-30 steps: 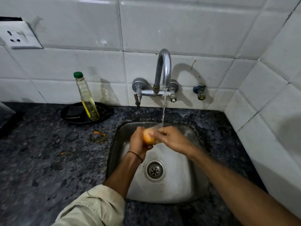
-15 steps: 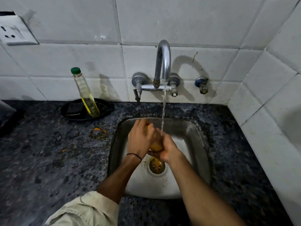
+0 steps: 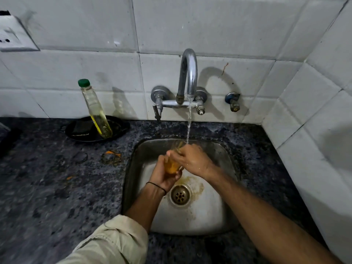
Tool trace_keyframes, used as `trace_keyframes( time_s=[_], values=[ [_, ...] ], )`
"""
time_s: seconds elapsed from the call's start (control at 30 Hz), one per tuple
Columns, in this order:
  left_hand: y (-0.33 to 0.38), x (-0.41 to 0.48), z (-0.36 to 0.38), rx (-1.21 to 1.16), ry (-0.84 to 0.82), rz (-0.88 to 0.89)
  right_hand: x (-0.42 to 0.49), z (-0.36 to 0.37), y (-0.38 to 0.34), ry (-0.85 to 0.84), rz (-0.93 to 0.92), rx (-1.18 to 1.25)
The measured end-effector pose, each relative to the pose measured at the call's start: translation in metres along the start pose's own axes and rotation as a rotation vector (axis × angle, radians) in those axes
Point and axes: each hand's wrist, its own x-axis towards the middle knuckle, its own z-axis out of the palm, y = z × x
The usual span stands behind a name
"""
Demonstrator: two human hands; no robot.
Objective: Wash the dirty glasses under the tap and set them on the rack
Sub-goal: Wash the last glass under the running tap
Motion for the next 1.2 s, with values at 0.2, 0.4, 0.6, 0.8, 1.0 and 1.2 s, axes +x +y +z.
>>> trace_keyframes(
  time_s=[0.2,0.4,0.6,0.8,1.0,1.2],
  values=[
    [-0.003,-0.001,0.000,-0.062,-0.066,-0.052,0.006,-0.006,-0.003,0.109,0.220,0.195],
    [0.004,-0.005,0.013,0.072,-0.084,-0.221,-0.005,-0.021,-0.003,-0.069,-0.116,-0.166],
    [0.007,0.008,0.014,-0.082,0.003,0.026,-0.008,-0.009,-0.001,0.160,0.048,0.133],
    [0.008,0.007,0.007,-0.085,-0.102,-0.101,-0.014,-0.040,0.011,-0.106,-0.369,-0.440],
    [-0.004,0.017,0.020,-0.176,-0.035,0.240,-0.017,-0.014,-0.009,0.026,0.082,-0.100],
    [-0.006,0.010,0.008,-0.079,-0.044,0.013,-0.016,-0.031,0.000,-0.160,-0.002,-0.058]
  ],
)
